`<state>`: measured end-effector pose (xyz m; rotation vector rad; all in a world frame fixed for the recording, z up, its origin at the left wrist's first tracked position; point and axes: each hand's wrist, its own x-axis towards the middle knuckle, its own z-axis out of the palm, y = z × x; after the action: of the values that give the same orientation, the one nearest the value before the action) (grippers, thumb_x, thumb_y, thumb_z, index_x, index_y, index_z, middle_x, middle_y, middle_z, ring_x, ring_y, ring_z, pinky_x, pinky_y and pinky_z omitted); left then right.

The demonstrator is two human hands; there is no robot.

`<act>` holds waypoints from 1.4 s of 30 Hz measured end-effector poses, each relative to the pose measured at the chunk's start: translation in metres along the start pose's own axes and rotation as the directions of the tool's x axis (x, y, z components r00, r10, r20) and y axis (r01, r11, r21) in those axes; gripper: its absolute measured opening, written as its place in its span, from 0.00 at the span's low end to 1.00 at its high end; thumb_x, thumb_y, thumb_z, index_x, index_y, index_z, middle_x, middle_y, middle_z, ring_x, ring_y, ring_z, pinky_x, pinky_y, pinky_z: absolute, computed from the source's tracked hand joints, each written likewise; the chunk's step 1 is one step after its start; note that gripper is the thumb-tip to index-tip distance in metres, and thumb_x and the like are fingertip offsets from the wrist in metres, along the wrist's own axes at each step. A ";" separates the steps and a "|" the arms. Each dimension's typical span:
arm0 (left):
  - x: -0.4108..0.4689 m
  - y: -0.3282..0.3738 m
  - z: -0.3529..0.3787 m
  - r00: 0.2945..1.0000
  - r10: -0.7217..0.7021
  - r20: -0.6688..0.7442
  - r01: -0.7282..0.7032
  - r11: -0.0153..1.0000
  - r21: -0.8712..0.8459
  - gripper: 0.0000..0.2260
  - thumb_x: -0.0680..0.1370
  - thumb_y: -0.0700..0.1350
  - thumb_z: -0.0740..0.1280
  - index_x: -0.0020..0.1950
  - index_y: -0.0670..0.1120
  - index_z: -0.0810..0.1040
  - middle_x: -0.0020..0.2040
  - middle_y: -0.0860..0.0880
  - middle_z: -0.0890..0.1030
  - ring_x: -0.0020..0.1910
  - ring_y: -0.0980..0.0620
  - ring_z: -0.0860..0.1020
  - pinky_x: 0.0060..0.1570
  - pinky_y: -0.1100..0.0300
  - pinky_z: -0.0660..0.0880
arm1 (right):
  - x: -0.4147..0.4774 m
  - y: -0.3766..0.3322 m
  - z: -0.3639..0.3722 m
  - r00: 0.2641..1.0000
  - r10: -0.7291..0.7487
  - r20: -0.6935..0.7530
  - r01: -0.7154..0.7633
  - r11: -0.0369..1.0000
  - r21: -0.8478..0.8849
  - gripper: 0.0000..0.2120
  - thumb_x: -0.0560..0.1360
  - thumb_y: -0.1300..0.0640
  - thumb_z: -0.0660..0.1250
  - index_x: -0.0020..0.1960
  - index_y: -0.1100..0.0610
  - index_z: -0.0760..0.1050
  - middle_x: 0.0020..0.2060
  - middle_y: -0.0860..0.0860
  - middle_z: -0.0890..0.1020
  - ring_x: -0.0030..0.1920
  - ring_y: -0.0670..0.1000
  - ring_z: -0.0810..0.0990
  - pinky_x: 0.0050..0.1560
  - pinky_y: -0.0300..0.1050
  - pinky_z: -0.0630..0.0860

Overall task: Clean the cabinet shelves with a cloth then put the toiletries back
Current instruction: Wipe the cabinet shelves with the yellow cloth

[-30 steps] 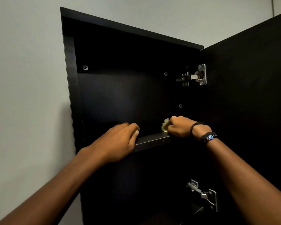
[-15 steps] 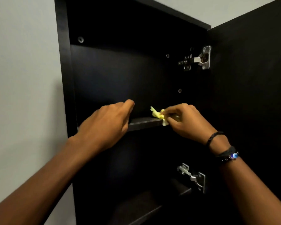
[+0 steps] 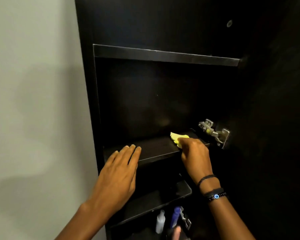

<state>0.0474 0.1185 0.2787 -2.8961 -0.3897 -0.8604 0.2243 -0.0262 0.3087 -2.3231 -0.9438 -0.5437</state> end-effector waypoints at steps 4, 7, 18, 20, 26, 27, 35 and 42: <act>-0.021 -0.001 0.008 1.000 -0.016 0.020 0.017 0.999 -0.052 0.25 0.74 0.41 0.54 0.72 0.42 0.65 0.71 0.44 0.70 0.71 0.48 0.67 0.70 0.51 0.56 | -0.015 -0.036 0.008 0.989 -0.119 0.088 0.111 0.990 0.084 0.19 0.67 0.70 0.65 0.53 0.55 0.81 0.47 0.53 0.84 0.51 0.54 0.79 0.49 0.39 0.71; -0.039 0.004 0.002 0.998 -0.068 -0.015 0.063 0.973 -0.224 0.25 0.76 0.38 0.56 0.74 0.46 0.62 0.73 0.48 0.66 0.74 0.53 0.60 0.73 0.53 0.53 | -0.040 -0.066 0.018 0.959 -0.270 0.084 0.242 0.937 0.250 0.22 0.65 0.70 0.65 0.55 0.55 0.80 0.50 0.50 0.83 0.54 0.49 0.79 0.54 0.30 0.67; -0.166 0.004 0.000 0.738 -0.669 0.080 0.502 0.466 -0.728 0.20 0.74 0.48 0.67 0.66 0.49 0.73 0.58 0.55 0.78 0.56 0.58 0.77 0.55 0.65 0.74 | -0.150 -0.104 0.091 0.902 -0.084 0.424 -0.337 0.478 0.811 0.11 0.75 0.67 0.67 0.50 0.54 0.82 0.45 0.49 0.86 0.46 0.44 0.84 0.46 0.37 0.78; -0.186 0.001 0.010 0.639 -0.740 0.210 0.567 0.270 -0.778 0.19 0.71 0.49 0.70 0.62 0.51 0.75 0.52 0.53 0.81 0.49 0.56 0.81 0.49 0.63 0.78 | -0.170 -0.110 0.106 0.806 -0.083 0.586 -0.516 0.384 0.765 0.10 0.75 0.68 0.66 0.50 0.56 0.81 0.44 0.53 0.86 0.43 0.45 0.84 0.40 0.36 0.78; -0.243 -0.013 0.033 0.433 -0.723 0.538 0.600 -0.214 -0.771 0.18 0.67 0.33 0.75 0.55 0.44 0.80 0.45 0.49 0.86 0.44 0.52 0.84 0.43 0.63 0.79 | -0.216 -0.136 0.135 0.581 -0.197 0.790 -0.674 0.427 0.603 0.08 0.75 0.68 0.65 0.50 0.61 0.81 0.44 0.57 0.85 0.43 0.50 0.84 0.44 0.41 0.80; -0.252 -0.014 0.035 0.396 -0.723 0.566 0.597 -0.266 -0.757 0.17 0.68 0.32 0.74 0.55 0.41 0.80 0.45 0.46 0.85 0.43 0.52 0.84 0.42 0.63 0.79 | -0.221 -0.139 0.141 0.530 -0.210 0.822 -0.701 0.437 0.564 0.08 0.76 0.68 0.64 0.50 0.60 0.81 0.44 0.57 0.85 0.43 0.52 0.83 0.47 0.46 0.80; -0.327 -0.028 0.065 0.240 -0.706 0.666 0.619 -0.418 -0.666 0.11 0.70 0.32 0.71 0.50 0.43 0.83 0.43 0.42 0.85 0.43 0.46 0.83 0.41 0.57 0.80 | -0.281 -0.138 0.182 0.306 -0.234 0.923 -0.725 0.571 0.385 0.17 0.73 0.65 0.70 0.61 0.56 0.77 0.53 0.53 0.83 0.51 0.51 0.83 0.50 0.47 0.81; -0.370 -0.033 0.090 0.145 -0.604 0.783 0.679 -0.515 -0.523 0.14 0.74 0.34 0.69 0.58 0.43 0.78 0.48 0.48 0.81 0.48 0.53 0.80 0.41 0.65 0.78 | -0.318 -0.140 0.229 0.294 0.022 0.955 -0.763 0.608 0.221 0.09 0.71 0.69 0.71 0.49 0.60 0.81 0.40 0.56 0.84 0.40 0.54 0.83 0.45 0.48 0.82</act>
<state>-0.2133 0.0854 0.0014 -2.8221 -3.5093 -1.4281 -0.0552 0.0434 0.0085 -1.8711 -0.6175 1.3091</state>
